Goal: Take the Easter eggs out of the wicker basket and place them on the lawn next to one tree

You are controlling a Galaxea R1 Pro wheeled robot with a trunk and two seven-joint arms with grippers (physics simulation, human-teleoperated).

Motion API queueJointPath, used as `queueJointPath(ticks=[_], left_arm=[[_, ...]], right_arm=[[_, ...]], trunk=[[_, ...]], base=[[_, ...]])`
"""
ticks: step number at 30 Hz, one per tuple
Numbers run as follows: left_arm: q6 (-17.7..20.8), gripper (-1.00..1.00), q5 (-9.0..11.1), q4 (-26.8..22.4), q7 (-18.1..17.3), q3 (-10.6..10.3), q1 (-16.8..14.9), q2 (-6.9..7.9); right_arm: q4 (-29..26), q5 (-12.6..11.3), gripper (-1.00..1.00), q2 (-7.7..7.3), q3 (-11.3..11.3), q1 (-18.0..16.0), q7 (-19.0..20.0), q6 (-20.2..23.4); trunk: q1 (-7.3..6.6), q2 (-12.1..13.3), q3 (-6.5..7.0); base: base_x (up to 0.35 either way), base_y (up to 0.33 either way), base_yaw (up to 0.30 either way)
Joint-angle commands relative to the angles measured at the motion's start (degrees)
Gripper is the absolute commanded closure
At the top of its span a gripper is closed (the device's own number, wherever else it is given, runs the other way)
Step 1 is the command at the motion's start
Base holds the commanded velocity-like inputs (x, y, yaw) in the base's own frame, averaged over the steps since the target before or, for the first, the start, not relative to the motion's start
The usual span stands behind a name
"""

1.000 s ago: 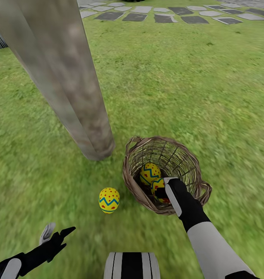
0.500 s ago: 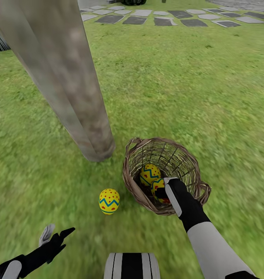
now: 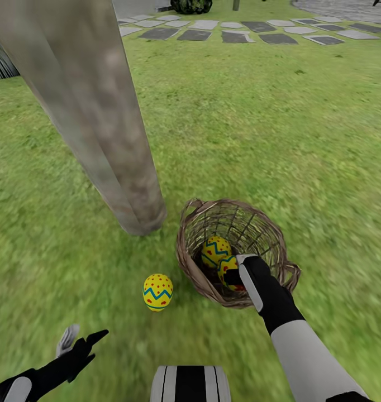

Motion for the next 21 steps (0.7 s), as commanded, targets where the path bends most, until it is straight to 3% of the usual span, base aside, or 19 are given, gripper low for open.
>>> queueJointPath(ticks=[1, 9, 15, 21], left_arm=[[0.4, -1.0, 0.04, 0.12, -0.15, 0.11, -0.04, -0.02], [0.4, -1.0, 0.12, 0.59, -0.15, 0.07, -0.04, -0.02], [0.4, -1.0, 0.11, 0.59, -0.15, 0.07, -0.04, -0.02], [0.4, -1.0, 0.13, 0.59, -0.17, 0.07, -0.04, -0.1]], right_arm=[[-0.43, -0.77, 1.0, -0.04, 0.1, 0.04, -0.56, 0.36], [-1.01, -0.76, 1.0, 0.01, 0.22, 0.16, -0.58, 1.22], [-0.99, -0.76, 1.0, 0.02, 0.29, 0.16, -0.61, 1.22], [-0.98, -0.76, 1.0, 0.02, 0.29, 0.16, -0.61, 1.22]], trunk=[[-0.01, -0.01, -0.04], [-0.01, -0.01, -0.04], [-0.16, 0.07, 1.29], [-0.19, 0.08, 1.52]], base=[[0.0, 0.0, 0.0], [0.0, 0.0, 0.0], [0.0, 0.0, 0.0], [0.0, 0.0, 0.0]])
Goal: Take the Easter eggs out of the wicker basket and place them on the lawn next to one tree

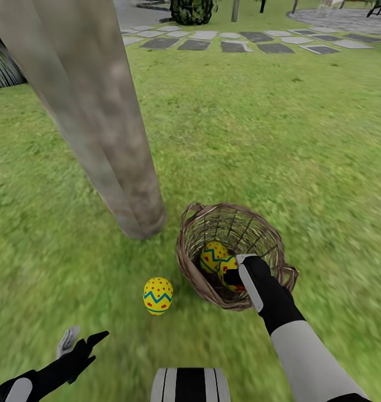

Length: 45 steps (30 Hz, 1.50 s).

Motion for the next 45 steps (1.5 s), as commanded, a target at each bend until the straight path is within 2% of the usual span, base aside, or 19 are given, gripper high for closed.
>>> queueJointPath(ticks=[1, 14, 20, 23, 26, 28, 29, 30, 32, 33, 35, 36, 39, 41, 42, 45], left_arm=[[0.4, -1.0, 0.01, 0.0, -0.15, 0.13, -0.03, -0.02], [0.4, -1.0, 0.01, 0.0, -0.14, 0.15, -0.03, -0.01], [0.38, -1.0, -0.02, 0.0, -0.15, 0.22, -0.03, 0.02], [-0.36, -1.0, -0.16, 0.0, 0.1, 0.24, -0.03, -0.02], [-2.36, -1.0, -0.01, 0.0, 0.03, 0.29, 0.05, -0.03], [-2.6, -1.0, 0.0, 0.0, 0.03, 0.27, 0.11, -0.03], [-2.7, -1.0, -0.02, 0.0, 0.14, 0.25, 0.14, -0.03], [-2.75, -1.0, -0.03, 0.0, 0.17, 0.24, 0.14, -0.05], [-2.89, -1.0, -0.09, 0.0, 0.35, 0.23, 0.21, -0.38], [-2.94, -1.0, -0.12, 0.0, 0.4, 0.23, 0.22, -0.54], [-2.99, -1.0, -0.19, 0.03, 0.47, 0.26, 0.32, -0.84], [-3.02, -1.0, -0.21, 0.08, 0.51, 0.28, 0.38, -0.91], [-5.26, -1.0, -0.24, 0.62, 0.51, 0.3, 0.53, -1.79], [-8.47, -1.0, -0.17, 1.52, 0.09, 0.31, 0.58, -2.32], [-9.51, -1.0, -0.16, 1.85, -0.08, 0.31, 0.85, -2.47], [-10.1, -1.0, -0.16, 2.27, 0.09, 0.25, 1.04, -2.55]], right_arm=[[-0.04, -0.64, 1.0, -0.02, 0.05, -0.01, -0.59, 0.14], [-0.69, -0.63, 1.0, -0.26, 0.02, 0.27, -0.59, 0.13], [-6.98, -0.75, 1.0, -0.79, 0.06, 1.94, -0.5, 0.3], [-11.99, -0.81, 1.0, -0.81, 0.07, 4.02, -0.45, 0.99], [-19.71, -0.86, 1.0, -0.9, 0.07, 7.63, -0.29, 0.99], [-23.7, -1.11, 1.0, -1.42, 0.07, 9.47, 0.27, 0.99], [-27.33, -1.32, 1.0, -2.75, 0.32, 11.06, 2.33, 0.99], [-28.65, -1.36, 1.0, -3.28, 0.43, 11.64, 3.57, 0.99], [-32.79, -1.28, 1.0, -6.78, 0.24, 13.93, 14.61, 0.99], [-33.31, -1.21, 1.0, -7.7, 0.12, 14.19, 18.06, 0.99], [-33.93, -1.13, 1.0, -8.88, -0.19, 14.5, 22.82, 0.99], [-34.03, -1.15, 1.0, -9.11, -0.49, 14.51, 23.81, 0.99], [-34.18, -1.17, 1.0, -9.49, -1.71, 14.22, 27.62, -3.0], [-34.21, -1.16, 1.0, -10.24, -3.82, 14.25, 34.0, -4.44], [-34.22, -1.17, 1.0, -11.46, -4.79, 14.47, 37.93, -5.69], [-34.23, -1.18, 1.0, -12.36, -5.75, 14.65, 40.18, -8.99]], trunk=[[-0.03, 0.0, 0.19], [-0.37, 0.18, 3.07], [-0.52, 0.26, 4.4], [-0.6, 0.3, 5.07], [-0.68, 0.34, 5.73], [-0.73, 0.36, 6.17], [-0.75, 0.38, 6.4], [-0.78, 0.39, 6.62], [-0.83, 0.42, 7.06], [-0.86, 0.43, 7.28], [-0.91, 0.46, 7.72], [-0.93, 0.47, 7.95], [-1.01, 0.51, 8.61], [-1.06, 0.54, 9.05], [-1.09, 0.55, 9.28], [-1.17, 0.59, 9.94]], base=[[0.0, 0.0, 0.0], [0.0, 0.0, 0.0], [0.0, 0.0, 0.0], [0.0, 0.0, 0.0], [0.0, 0.0, 0.0], [0.0, 0.0, 0.0], [0.0, 0.0, 0.0], [0.0, 0.0, 0.0], [0.0, 0.0, 0.0], [0.0, 0.0, 0.0], [0.0, 0.0, 0.0], [0.0, 0.0, 0.0], [0.0, 0.0, 0.0], [0.0, 0.0, 0.0], [0.0, 0.0, 0.0], [0.0, 0.0, 0.0]])
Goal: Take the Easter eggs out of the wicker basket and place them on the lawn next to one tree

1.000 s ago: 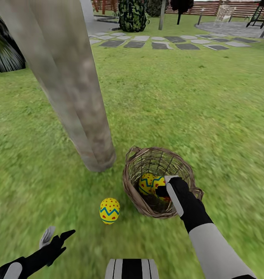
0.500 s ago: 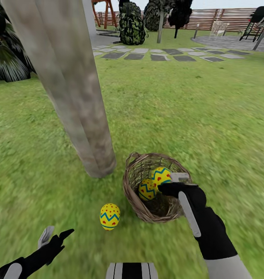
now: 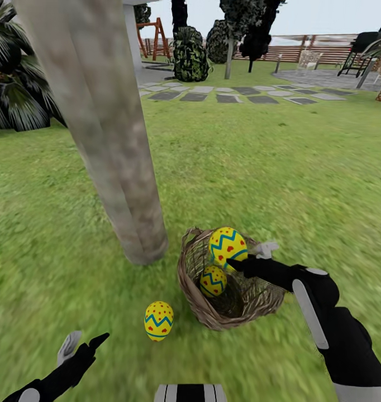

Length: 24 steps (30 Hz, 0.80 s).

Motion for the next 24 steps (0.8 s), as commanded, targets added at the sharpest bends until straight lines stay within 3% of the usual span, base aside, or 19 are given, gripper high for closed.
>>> queueJointPath(ticks=[1, 7, 11, 13, 19, 24], left_arm=[[0.37, -1.0, 0.24, 0.13, 0.01, 0.12, -0.01, -0.03], [0.23, -1.0, 0.24, 0.36, 0.01, -0.03, 0.04, 0.03], [-0.26, -1.0, 0.21, 0.47, 0.08, -0.69, 0.05, -0.09], [-2.79, -1.0, 0.25, 1.91, -0.16, -1.42, 0.1, -0.09], [-4.16, -1.0, 0.32, 3.27, -0.45, -1.81, 0.12, 0.03], [-4.17, -1.0, 0.33, 3.47, -0.42, -1.83, 0.13, 0.04]], right_arm=[[-0.04, -0.11, 1.0, -0.15, -0.52, -0.08, 0.76, -0.3], [-0.06, -0.11, 1.0, -0.36, -4.7, -0.55, 14.19, -0.98], [-0.06, -0.13, 1.0, -0.36, -4.98, -0.49, 15.3, -1.0], [-0.07, -0.13, 1.0, -0.36, -5.03, -0.47, 15.51, -1.0], [-0.07, -0.13, 1.0, -0.36, -5.04, -0.43, 15.61, -1.02], [-0.04, -0.11, 1.0, -0.36, -5.21, -0.03, 15.81, -1.46]], trunk=[[-0.03, 0.0, 0.19], [-0.16, 0.07, 1.3], [-0.16, 0.07, 1.37], [-0.16, 0.07, 1.42], [-0.16, 0.07, 1.57], [-0.16, 0.07, 1.59]], base=[[0.0, 0.0, 0.0], [0.0, 0.0, 0.007], [0.0, 0.0, 0.171], [-0.101, 0.0, 0.247], [-0.298, 0.0, 0.244], [-0.339, 0.0, 0.044]])
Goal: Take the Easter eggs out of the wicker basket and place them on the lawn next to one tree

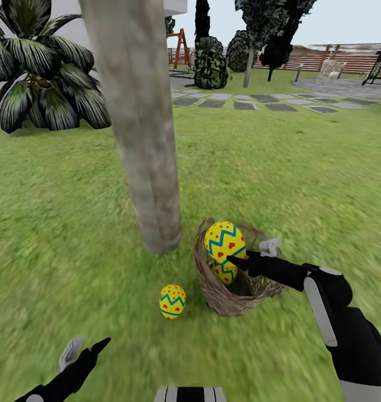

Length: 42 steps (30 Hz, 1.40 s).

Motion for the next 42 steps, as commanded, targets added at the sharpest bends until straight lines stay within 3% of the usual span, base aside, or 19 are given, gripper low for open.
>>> queueJointPath(ticks=[1, 18, 21, 23, 24, 27, 29, 30, 31, 33, 36, 39, 42], left_arm=[[0.48, -1.0, 0.32, 0.31, -0.05, 0.14, -0.03, 0.01], [0.48, -1.0, 0.32, 1.28, -0.1, 0.17, -0.03, 0.09], [0.33, -1.0, 0.4, 1.28, -0.15, 0.14, -0.03, 0.11], [0.21, -1.0, 0.46, 1.27, -0.29, 0.16, -0.03, 0.16], [0.15, -1.0, 0.48, 1.23, -0.31, 0.17, -0.03, 0.27], [-0.06, -1.0, 0.52, 1.21, -0.25, 0.22, -0.03, 0.22], [-0.23, -1.0, 0.51, 1.2, -0.16, 0.25, -0.03, 0.23], [-0.27, -1.0, 0.6, 1.22, -0.15, 0.32, -0.03, 0.25], [-0.33, -1.0, 0.74, 1.25, -0.14, 0.48, -0.03, 0.29], [-0.4, -1.0, 0.89, 1.28, -0.28, 0.81, -0.01, 0.24], [-0.47, -1.0, 0.88, 1.28, -0.27, 1.53, 0.31, 0.21], [-0.47, -1.0, 0.99, 1.28, -0.28, 2.34, 0.53, 0.04], [-0.42, -1.0, 1.09, 1.28, -0.28, 2.48, 0.57, -0.12]], right_arm=[[-0.02, -0.12, 1.0, 0.0, -0.04, 0.03, 0.24, 0.26], [-0.02, -0.13, 1.0, 0.16, 0.71, 0.19, 0.26, -0.03], [-0.02, 0.12, 1.0, 0.61, 1.83, 0.25, -0.01, -0.67], [0.0, 0.35, 1.0, 0.79, 4.97, 0.46, -0.8, -0.9], [0.04, 1.19, 1.0, 0.92, 9.29, 0.8, -4.37, -1.13], [0.12, 3.06, 1.0, 1.23, 18.11, 2.44, -15.91, -3.99], [1.45, 3.55, 1.0, 2.38, 24.21, 3.02, -22.48, -6.6], [3.38, 3.7, 1.0, 3.15, 25.51, 3.09, -23.46, -6.98], [7.85, 3.94, 1.0, 5.27, 26.6, 3.1, -24.39, -7.45], [18.55, 4.17, 1.0, 10.46, 27.26, 2.71, -28.13, -11.0], [27.84, 4.16, 1.0, 13.9, 27.42, 1.7, -34.49, -16.26], [34.35, 3.79, 1.0, 15.73, 27.24, 0.22, -37.44, -18.15], [36.24, 3.55, 1.0, 16.09, 27.06, -0.39, -38.13, -20.52]], trunk=[[-0.05, -0.02, -0.04], [-0.05, -0.02, -0.04], [-0.05, -0.02, -0.04], [-0.05, -0.02, -0.04], [-0.05, -0.02, -0.04], [-0.05, -0.02, -0.04], [-0.05, -0.02, -0.04], [-0.05, -0.02, -0.04], [-0.05, -0.02, -0.04], [-0.05, -0.02, -0.04], [-0.05, -0.02, -0.04], [-0.05, -0.02, -0.04], [-0.05, -0.02, -0.04]], base=[[-0.34, 0.031, 0.008], [-0.281, 0.152, 0.001], [-0.11, 0.25, 0.0], [-0.033, 0.271, 0.0], [-0.013, 0.277, 0.0], [-0.006, 0.282, 0.0], [-0.001, 0.286, 0.0], [0.0, 0.287, 0.0], [0.0, 0.287, 0.0], [0.0, 0.287, 0.0], [0.0, 0.287, 0.0], [0.033, 0.287, 0.0], [0.096, 0.284, 0.0]])
